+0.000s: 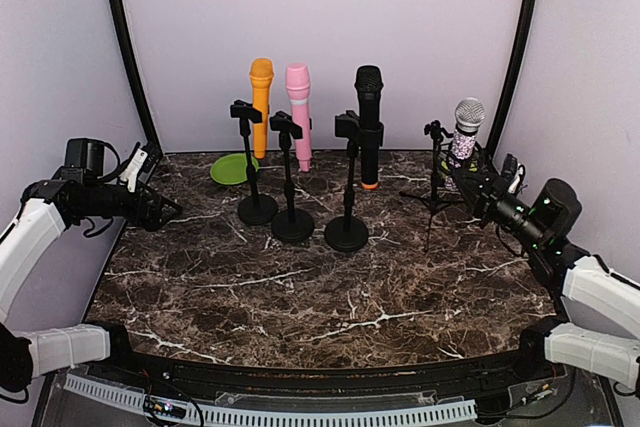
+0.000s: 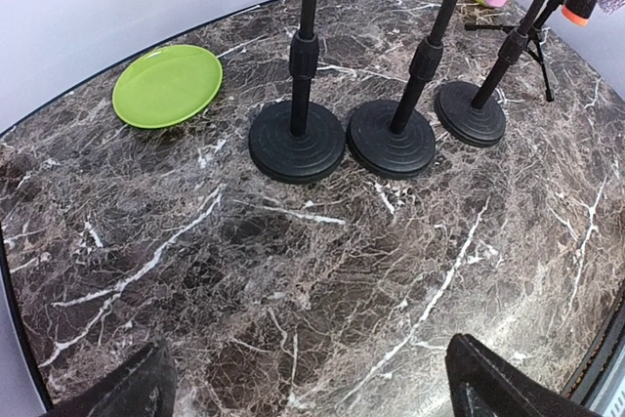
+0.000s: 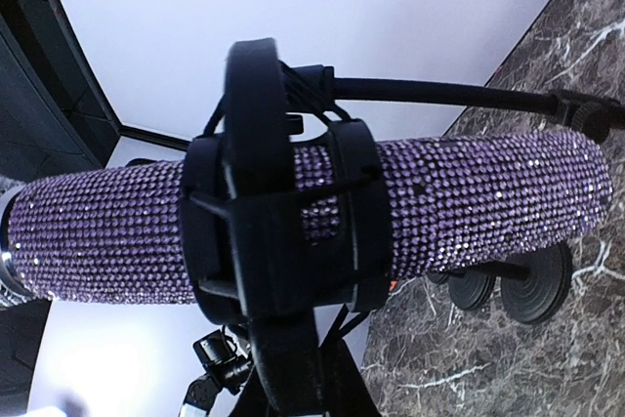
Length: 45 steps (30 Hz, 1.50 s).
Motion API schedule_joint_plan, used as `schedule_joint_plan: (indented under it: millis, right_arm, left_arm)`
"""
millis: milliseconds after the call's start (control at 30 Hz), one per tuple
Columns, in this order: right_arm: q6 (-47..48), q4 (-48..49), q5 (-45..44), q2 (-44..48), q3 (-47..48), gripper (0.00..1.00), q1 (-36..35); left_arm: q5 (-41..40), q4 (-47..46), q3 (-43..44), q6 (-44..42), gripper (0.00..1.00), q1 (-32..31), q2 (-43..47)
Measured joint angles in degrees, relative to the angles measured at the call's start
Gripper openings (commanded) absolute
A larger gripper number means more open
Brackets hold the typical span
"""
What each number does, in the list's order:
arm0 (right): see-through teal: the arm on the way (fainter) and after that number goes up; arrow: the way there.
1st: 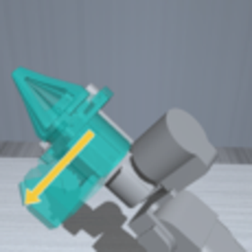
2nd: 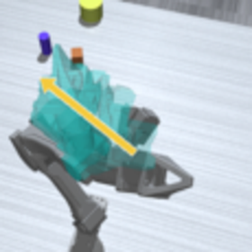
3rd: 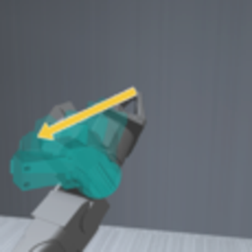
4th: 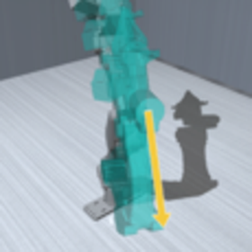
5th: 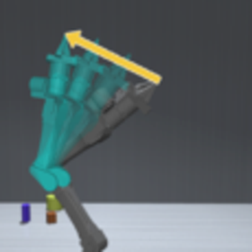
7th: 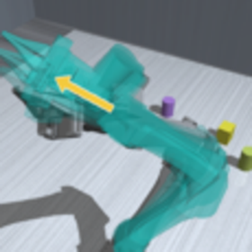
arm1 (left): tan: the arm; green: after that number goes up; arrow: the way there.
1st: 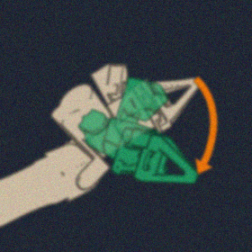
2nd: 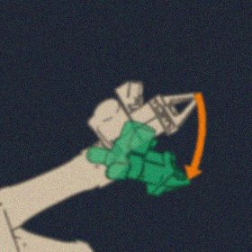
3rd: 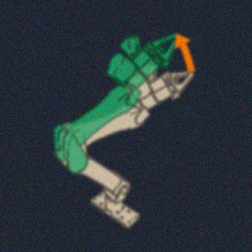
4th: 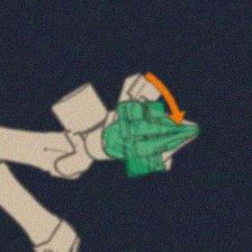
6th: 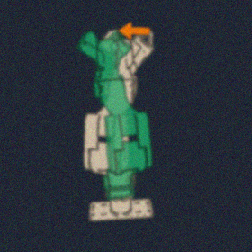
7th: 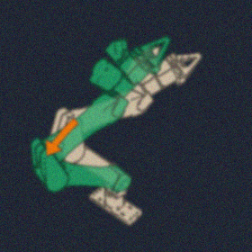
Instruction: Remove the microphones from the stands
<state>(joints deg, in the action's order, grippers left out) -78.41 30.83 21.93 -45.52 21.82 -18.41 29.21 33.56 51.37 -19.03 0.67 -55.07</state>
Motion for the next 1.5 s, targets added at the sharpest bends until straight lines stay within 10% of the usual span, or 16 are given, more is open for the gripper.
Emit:
schedule_joint_plan:
  millis: [1033, 1233, 1500]
  right_arm:
    - [-8.39, -11.56, 1.79, 8.24, 4.02, 0.02, -7.54]
    - [-5.73, -15.02, -0.07, 13.79, 1.18, 0.51, -8.61]
    - [10.45, -29.83, 0.04, 12.94, 3.91, 0.84, -8.94]
  left_arm:
    - [2.51, 3.28, 1.01, -0.31, 0.99, 0.00, 2.01]
    - [4.46, 5.75, 2.40, -1.68, 0.99, -0.02, 2.62]
    - [6.03, 7.61, 4.11, -2.86, 0.99, -0.02, 2.82]
